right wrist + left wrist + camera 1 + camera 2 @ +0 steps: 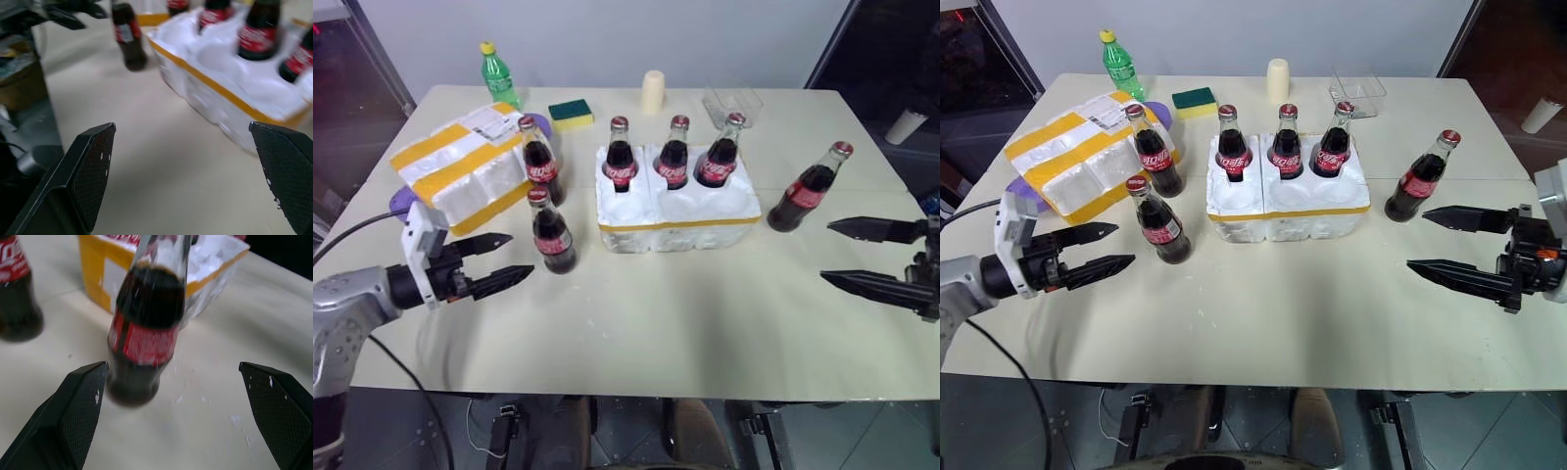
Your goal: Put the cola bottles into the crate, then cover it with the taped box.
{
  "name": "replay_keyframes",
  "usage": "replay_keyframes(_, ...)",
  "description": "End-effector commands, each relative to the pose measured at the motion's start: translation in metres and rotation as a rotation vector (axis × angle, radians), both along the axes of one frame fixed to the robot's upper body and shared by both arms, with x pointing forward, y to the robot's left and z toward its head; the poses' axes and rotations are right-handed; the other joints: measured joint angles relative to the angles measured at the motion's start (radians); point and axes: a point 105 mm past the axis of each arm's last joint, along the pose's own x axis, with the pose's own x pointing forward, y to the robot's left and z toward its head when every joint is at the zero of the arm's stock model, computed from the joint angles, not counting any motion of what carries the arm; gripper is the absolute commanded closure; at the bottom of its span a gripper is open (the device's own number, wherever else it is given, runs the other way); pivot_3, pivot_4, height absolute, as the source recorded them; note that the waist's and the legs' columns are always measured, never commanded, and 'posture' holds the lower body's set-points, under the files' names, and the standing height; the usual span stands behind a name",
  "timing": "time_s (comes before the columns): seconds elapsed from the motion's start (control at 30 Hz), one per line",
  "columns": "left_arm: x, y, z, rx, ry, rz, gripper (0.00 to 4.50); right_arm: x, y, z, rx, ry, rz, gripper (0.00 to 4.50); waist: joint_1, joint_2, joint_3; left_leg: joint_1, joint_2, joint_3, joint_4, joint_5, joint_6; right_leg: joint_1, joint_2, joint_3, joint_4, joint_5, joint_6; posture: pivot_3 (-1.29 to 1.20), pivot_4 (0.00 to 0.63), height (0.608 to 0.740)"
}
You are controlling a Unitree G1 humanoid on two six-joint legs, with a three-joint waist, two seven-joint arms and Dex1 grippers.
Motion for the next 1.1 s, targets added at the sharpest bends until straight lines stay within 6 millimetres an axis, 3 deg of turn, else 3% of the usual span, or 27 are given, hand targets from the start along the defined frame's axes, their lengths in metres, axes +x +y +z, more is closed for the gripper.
replay_keyframes(0.03,0.014,-0.007,0.003,0.016,-0.054,-0.014,0.02,-0.004,0.014,0.011,-0.011,-0.026,0.055,0.00,-0.002,0.000,0.000,0.000,0.000,0.000,0.000,0.000,0.000,0.000,0.000,0.000,0.000,0.000,0.000,0.00,0.150,0.739)
replay_keyframes(0.23,0.031,-0.027,-0.004,0.030,-0.061,-0.093,0.02,-0.005,0.027,0.015,0.025,-0.040,0.073,0.00,-0.005,0.000,0.000,0.000,0.000,0.000,0.000,0.000,0.000,0.000,0.000,0.000,0.001,0.000,0.000,0.00,0.150,0.739)
replay_keyframes(0.5,0.042,-0.028,-0.015,0.064,-0.067,-0.107,0.02,-0.003,0.029,0.020,0.066,-0.059,0.028,0.00,-0.005,0.000,0.000,0.000,0.000,0.000,0.000,0.000,0.000,0.000,0.000,0.000,0.001,0.000,0.001,0.00,0.150,0.739)
replay_keyframes(0.6,0.043,-0.028,-0.011,0.039,-0.073,-0.113,0.82,-0.003,0.029,0.021,0.080,-0.061,0.012,0.00,-0.005,0.000,0.000,0.000,0.000,0.000,0.000,0.000,0.000,0.000,0.000,0.000,0.001,0.000,0.001,0.00,0.150,0.739)
replay_keyframes(0.67,0.043,-0.028,-0.009,0.033,-0.075,-0.115,1.71,-0.003,0.029,0.020,0.081,-0.057,0.011,0.00,-0.005,0.000,0.000,0.000,0.000,0.000,0.000,0.000,0.000,0.000,0.000,0.000,0.001,0.000,0.001,0.00,0.150,0.739)
replay_keyframes(0.73,0.044,-0.030,-0.006,0.024,-0.073,-0.115,1.73,-0.004,0.029,0.018,0.083,-0.051,0.007,0.00,-0.005,0.000,0.000,0.000,0.000,0.000,0.000,0.000,0.000,0.000,0.000,0.000,0.001,0.000,0.001,0.00,0.150,0.739)
replay_keyframes(0.9,0.033,-0.036,0.013,-0.026,-0.039,-0.195,1.73,-0.004,0.031,0.015,0.089,-0.045,-0.002,0.00,-0.006,-0.001,0.000,0.000,0.000,0.000,0.001,0.000,0.000,0.000,0.000,0.000,0.001,0.000,0.001,0.00,0.150,0.739)
replay_keyframes(1.0,0.011,-0.042,0.040,-0.067,0.025,-0.352,1.73,-0.004,0.029,0.013,0.085,-0.038,-0.013,0.00,-0.007,-0.003,0.002,-0.002,0.000,-0.001,0.001,0.000,0.000,-0.002,0.001,0.000,0.002,0.000,0.001,0.00,0.150,0.739)
replay_keyframes(1.1,0.002,-0.054,0.067,-0.106,0.024,-0.460,1.73,-0.002,0.027,0.012,0.088,-0.039,-0.034,0.00,-0.004,-0.003,0.002,-0.003,0.000,-0.001,0.001,0.000,0.001,-0.003,0.001,0.000,0.003,0.001,0.003,0.00,0.150,0.739)
